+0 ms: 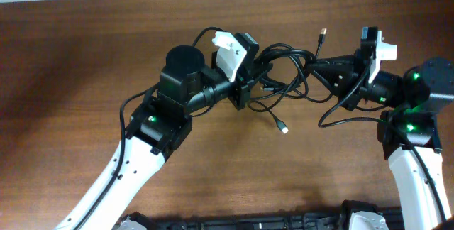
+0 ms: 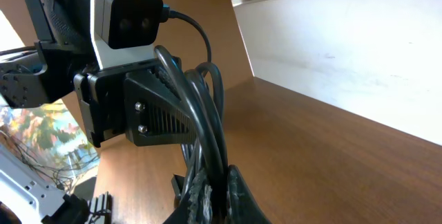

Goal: Untangle cables

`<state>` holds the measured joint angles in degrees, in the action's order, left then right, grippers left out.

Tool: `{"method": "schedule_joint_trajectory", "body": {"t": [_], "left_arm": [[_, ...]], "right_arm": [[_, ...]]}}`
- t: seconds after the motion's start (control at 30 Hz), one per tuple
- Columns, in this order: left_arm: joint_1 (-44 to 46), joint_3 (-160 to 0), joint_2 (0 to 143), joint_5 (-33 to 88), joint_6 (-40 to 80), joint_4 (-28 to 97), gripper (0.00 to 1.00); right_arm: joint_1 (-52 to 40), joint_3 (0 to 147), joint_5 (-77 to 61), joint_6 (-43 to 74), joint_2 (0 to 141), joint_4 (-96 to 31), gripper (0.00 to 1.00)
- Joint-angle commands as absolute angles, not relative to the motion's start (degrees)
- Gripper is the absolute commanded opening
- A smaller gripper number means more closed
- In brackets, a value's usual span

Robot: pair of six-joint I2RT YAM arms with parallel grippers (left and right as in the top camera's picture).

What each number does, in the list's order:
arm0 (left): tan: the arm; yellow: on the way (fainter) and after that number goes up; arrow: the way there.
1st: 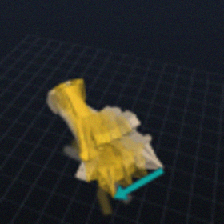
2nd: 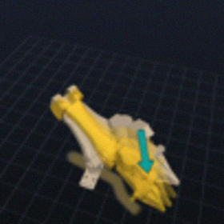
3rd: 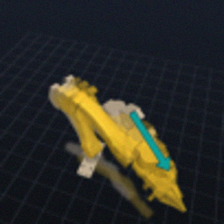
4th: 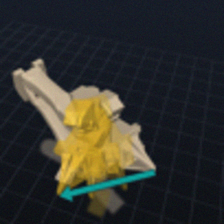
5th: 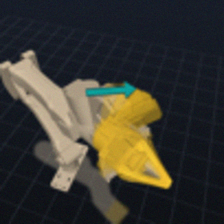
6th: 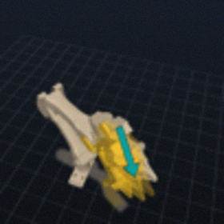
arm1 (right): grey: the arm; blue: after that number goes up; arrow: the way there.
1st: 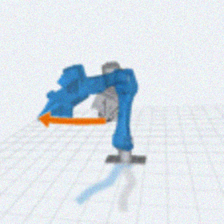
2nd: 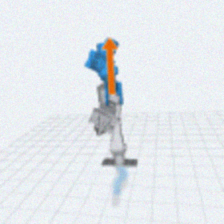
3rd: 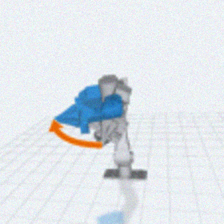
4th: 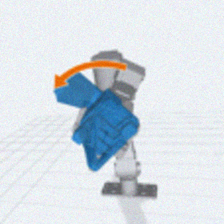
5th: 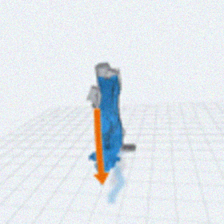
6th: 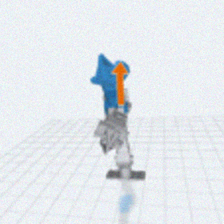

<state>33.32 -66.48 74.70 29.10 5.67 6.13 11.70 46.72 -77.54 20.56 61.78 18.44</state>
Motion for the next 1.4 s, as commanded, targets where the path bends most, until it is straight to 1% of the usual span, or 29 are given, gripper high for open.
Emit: {"method": "schedule_joint_trajectory", "body": {"t": [0.0,0.13,0.33,0.43,0.47,0.5,0.6,0.63,0.77,0.83,0.93,1.13,1.2,1.37], "left_arm": [[33.5,-66.8,74.7,31.3,6.4,5.1,0.0],[33.5,-66.8,74.7,35.8,6.4,6.0,0.0],[33.5,-66.8,74.7,45.7,6.4,6.1,0.0],[33.5,-66.8,74.7,46.3,6.1,6.7,0.0],[33.5,-66.8,74.7,45.8,5.4,7.0,0.0],[33.5,-66.8,74.7,44.2,4.6,7.6,0.0],[33.5,-66.8,74.7,40.8,3.7,9.1,0.0],[33.5,-66.8,74.7,40.5,2.7,9.5,0.0],[32.8,-66.8,74.7,34.3,2.8,10.6,0.0],[31.9,-66.8,74.7,30.2,3.5,11.1,0.0],[29.5,-66.8,74.7,23.9,5.8,12.6,0.0],[28.4,-66.8,74.7,26.9,6.9,11.5,0.0],[29.3,-66.8,74.7,29.0,6.9,10.1,0.0],[31.9,-66.8,74.7,29.1,6.9,7.1,0.0]], "right_arm": [[12.0,47.2,-71.4,20.2,61.9,17.5,0.04],[12.0,47.2,-58.5,20.2,61.9,13.3,0.04],[12.0,47.2,-47.1,20.3,62.7,8.5,0.04],[12.0,47.2,-42.4,20.1,62.8,8.3,0.04],[12.0,47.2,-41.8,20.1,62.8,8.3,0.11],[12.0,47.2,-41.3,19.9,62.8,8.3,0.39],[12.1,47.2,-41.4,19.9,62.8,8.3,0.69],[12.1,47.2,-42.5,19.9,62.8,8.3,0.74],[12.1,47.2,-51.1,19.9,62.8,8.3,0.84],[12.1,47.2,-55.2,20.0,62.7,7.9,0.93],[12.1,47.2,-55.4,20.8,61.5,4.6,0.98],[12.0,47.2,-57.7,21.9,60.7,1.2,0.99],[12.0,47.2,-58.6,21.9,60.7,0.8,0.99],[11.9,47.2,-62.9,21.8,60.7,0.8,0.98]]}}
